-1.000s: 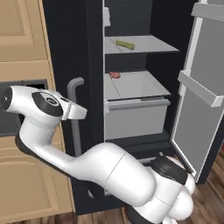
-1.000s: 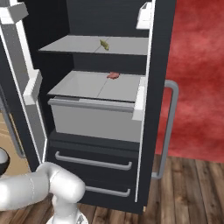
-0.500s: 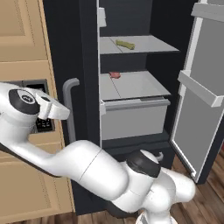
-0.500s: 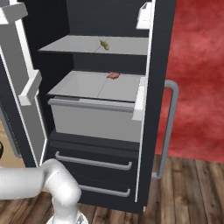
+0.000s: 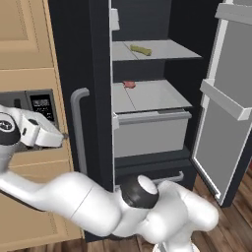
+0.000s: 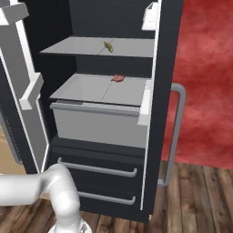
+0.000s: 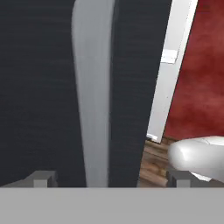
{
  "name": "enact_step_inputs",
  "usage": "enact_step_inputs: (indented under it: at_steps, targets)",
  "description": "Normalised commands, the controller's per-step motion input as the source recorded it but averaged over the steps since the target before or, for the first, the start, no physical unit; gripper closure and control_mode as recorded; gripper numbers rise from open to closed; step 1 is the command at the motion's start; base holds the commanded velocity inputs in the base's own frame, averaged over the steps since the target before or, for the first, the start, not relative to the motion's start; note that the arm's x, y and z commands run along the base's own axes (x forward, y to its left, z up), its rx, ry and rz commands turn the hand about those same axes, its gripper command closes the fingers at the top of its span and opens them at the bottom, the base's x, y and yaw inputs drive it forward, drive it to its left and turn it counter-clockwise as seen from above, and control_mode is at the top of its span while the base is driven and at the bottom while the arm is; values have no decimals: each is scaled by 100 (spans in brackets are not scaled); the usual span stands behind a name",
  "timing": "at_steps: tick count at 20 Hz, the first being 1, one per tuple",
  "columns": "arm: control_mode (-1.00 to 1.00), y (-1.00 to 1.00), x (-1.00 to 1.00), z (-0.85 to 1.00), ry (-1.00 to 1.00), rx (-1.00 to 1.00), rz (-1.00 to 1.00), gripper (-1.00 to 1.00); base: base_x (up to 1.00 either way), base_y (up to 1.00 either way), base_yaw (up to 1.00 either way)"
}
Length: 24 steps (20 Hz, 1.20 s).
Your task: Retrieve the butter from the fridge and place it on a plate on the dining table. Then retrieve the butter knife by the fridge and place it near the plate.
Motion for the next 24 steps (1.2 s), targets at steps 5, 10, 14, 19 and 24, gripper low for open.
enact_step_inputs:
  at_steps: [5, 10, 14, 19, 24]
  targets:
    - [-100, -61, -100, -33, 0, 4, 0, -100, 0, 0, 0]
    - [-100, -57, -93, -2, 2, 15, 0, -100, 0, 0, 0]
    - [-100, -74, -100, 0, 1, 20, 0, -100, 0, 0, 0]
    - [-100, -80, -65, 0, 11, 31, 2, -100, 0, 0, 0]
    - [-100, -86, -6, 0, 25, 38, 3, -100, 0, 0, 0]
